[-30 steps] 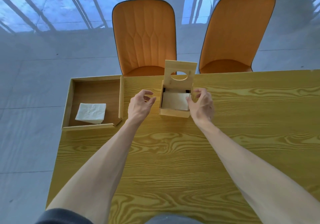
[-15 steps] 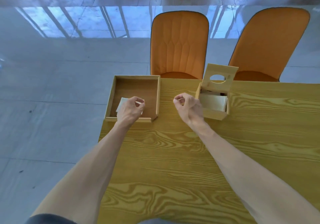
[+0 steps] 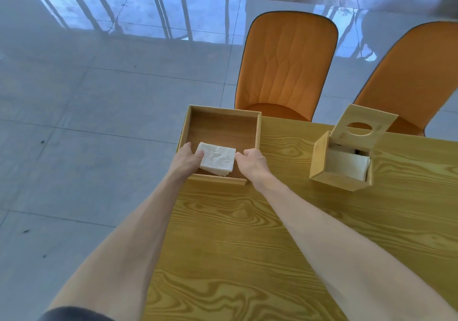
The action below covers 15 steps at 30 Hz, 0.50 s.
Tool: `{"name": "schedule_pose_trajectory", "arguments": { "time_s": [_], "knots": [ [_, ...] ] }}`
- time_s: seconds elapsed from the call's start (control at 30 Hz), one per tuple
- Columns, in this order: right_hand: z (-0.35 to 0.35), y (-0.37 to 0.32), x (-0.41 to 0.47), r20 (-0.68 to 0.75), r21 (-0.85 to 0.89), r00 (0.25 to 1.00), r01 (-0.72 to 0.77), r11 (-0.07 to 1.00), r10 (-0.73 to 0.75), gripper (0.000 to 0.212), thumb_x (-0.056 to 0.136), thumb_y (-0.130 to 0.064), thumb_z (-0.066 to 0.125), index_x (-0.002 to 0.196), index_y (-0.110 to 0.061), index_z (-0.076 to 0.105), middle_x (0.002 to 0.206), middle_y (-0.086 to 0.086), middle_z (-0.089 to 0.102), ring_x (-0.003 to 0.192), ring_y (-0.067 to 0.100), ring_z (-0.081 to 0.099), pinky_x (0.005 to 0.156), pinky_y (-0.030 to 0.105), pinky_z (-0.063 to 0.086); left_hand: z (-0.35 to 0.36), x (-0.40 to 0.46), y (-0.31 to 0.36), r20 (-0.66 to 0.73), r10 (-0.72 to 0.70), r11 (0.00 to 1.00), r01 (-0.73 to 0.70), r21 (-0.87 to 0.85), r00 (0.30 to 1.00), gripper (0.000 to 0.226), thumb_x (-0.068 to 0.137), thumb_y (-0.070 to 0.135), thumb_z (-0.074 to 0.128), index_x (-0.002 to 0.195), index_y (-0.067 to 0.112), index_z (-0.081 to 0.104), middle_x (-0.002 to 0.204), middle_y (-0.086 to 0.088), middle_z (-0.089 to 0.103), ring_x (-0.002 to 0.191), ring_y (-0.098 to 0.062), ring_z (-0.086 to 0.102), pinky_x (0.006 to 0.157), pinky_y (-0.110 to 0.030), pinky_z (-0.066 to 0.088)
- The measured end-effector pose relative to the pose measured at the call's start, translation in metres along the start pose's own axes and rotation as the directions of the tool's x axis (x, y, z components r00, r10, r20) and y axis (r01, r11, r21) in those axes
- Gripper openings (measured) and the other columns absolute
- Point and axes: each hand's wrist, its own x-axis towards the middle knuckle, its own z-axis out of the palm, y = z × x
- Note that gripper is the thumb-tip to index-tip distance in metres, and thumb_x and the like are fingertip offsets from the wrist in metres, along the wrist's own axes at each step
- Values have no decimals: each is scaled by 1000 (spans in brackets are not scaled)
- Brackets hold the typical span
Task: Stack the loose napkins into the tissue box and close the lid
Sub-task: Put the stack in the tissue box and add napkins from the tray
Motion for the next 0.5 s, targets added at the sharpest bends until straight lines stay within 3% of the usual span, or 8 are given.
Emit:
{"name": "schedule_pose_trajectory", "arguments": {
  "time_s": [0.17, 0.23, 0.3, 0.4, 0.5],
  "knots": [
    [19, -5, 12, 56, 57, 994, -96, 994, 92, 32, 93, -12, 42, 62, -19, 35, 68, -1, 39, 69, 23, 44, 57, 31, 40, 9, 14, 1, 0, -31, 999, 31, -27, 1000, 63, 101, 29, 44, 154, 5, 21, 161, -12, 27, 146, -29, 30, 115, -41, 29],
    [25, -8, 15, 67, 100, 991, -119, 988, 113, 34, 89, -12, 44, 57, -18, 38, 66, 0, 42, 71, 24, 47, 76, 41, 57, 10, 18, 5, -10, -33, 999, 32, -32, 999, 61, 101, 28, 46, 153, 4, 25, 160, -11, 30, 145, -28, 32, 114, -40, 30],
    [29, -7, 17, 67, 135, 990, -131, 982, 123, 35, 89, -12, 45, 55, -18, 38, 66, 0, 43, 71, 24, 48, 90, 51, 57, 10, 21, 6, -21, -35, 999, 34, -38, 999, 57, 100, 26, 48, 150, 2, 31, 156, -12, 36, 142, -29, 37, 111, -39, 33],
    [30, -6, 17, 69, 158, 990, -135, 978, 126, 34, 85, -9, 45, 55, -19, 33, 62, -1, 35, 69, 23, 40, 91, 57, 55, 9, 26, 3, -13, -92, 989, 90, -121, 996, 62, 98, 23, 56, 151, 3, 30, 157, -12, 34, 142, -29, 36, 114, -40, 34],
    [29, 0, 17, 96, 174, 988, -133, 976, 117, 28, 82, -9, 44, 58, -20, 34, 63, 0, 39, 70, 27, 41, 91, 62, 52, 8, 28, -2, 13, -162, 969, 162, -189, 987, 60, 92, 17, 65, 144, -1, 41, 142, -14, 52, 127, -30, 53, 103, -38, 46]
  ]
}}
